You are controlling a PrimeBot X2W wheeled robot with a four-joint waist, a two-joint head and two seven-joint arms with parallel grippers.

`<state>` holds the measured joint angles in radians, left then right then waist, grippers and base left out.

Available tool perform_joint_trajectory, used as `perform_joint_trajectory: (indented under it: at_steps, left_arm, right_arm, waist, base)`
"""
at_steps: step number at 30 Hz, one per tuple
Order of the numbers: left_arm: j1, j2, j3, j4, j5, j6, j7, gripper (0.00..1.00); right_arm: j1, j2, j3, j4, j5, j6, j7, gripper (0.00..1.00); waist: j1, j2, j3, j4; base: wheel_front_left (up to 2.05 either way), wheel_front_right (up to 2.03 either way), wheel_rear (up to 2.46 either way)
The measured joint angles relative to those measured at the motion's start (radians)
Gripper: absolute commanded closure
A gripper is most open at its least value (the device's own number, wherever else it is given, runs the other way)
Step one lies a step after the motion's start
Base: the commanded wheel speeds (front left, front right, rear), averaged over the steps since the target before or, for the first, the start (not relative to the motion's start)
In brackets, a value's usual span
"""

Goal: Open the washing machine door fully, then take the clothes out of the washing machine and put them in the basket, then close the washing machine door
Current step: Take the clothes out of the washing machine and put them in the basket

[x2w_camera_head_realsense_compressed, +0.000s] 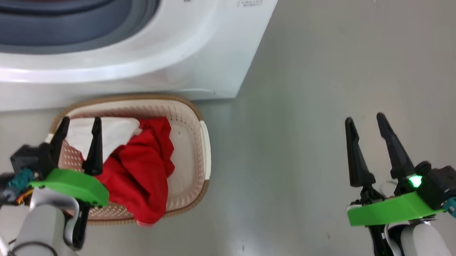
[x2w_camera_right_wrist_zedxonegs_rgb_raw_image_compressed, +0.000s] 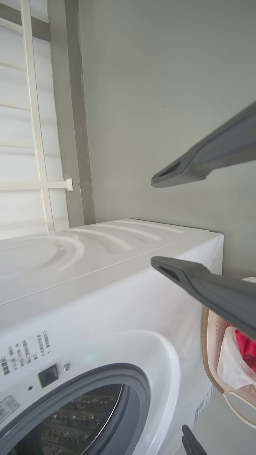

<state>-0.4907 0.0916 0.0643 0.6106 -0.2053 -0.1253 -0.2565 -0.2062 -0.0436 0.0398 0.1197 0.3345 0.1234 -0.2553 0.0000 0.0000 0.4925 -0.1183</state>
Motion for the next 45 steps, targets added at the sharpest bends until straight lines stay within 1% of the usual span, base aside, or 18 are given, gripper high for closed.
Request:
perform_joint_trajectory:
  at_steps: [5, 19, 27, 34, 45]
  left_arm:
    - [0.059, -0.008, 0.004, -0.075, 0.000, 0.000, 0.000, 0.00]
    - [0.219, -0.014, 0.026, -0.278, 0.003, 0.000, 0.000, 0.00]
    - [0.342, -0.023, 0.038, -0.383, 0.030, 0.000, 0.000, 0.00]
    - [0.431, -0.036, 0.056, -0.451, 0.039, 0.000, 0.000, 0.00]
    - [0.450, -0.043, 0.060, -0.478, 0.047, 0.000, 0.000, 0.00]
  right_arm:
    - [0.031, 0.000, 0.000, 0.012, -0.026, 0.000, 0.000, 0.00]
    - [0.139, 0.001, -0.008, 0.031, -0.037, 0.000, 0.000, 0.00]
    - [0.195, 0.000, -0.009, 0.036, -0.041, 0.000, 0.000, 0.00]
    - [0.233, 0.000, -0.025, 0.034, -0.041, 0.000, 0.000, 0.00]
    - [0.245, 0.000, -0.029, 0.034, -0.044, 0.000, 0.000, 0.00]
  waist:
    - [0.0000, 0.0000, -0.061, 0.013]
    - [0.0000, 0.0000, -0.213, 0.055]
    - [0.0000, 0.0000, -0.283, 0.064]
    - [0.0000, 0.0000, -0.314, 0.065]
    - [0.0000, 0.0000, -0.323, 0.069]
  base:
    - [0.00, 0.00, 0.00]
    - [0.00, 0.00, 0.00]
    - [0.00, 0.00, 0.00]
    - [0.00, 0.00, 0.00]
    - [0.00, 0.00, 0.00]
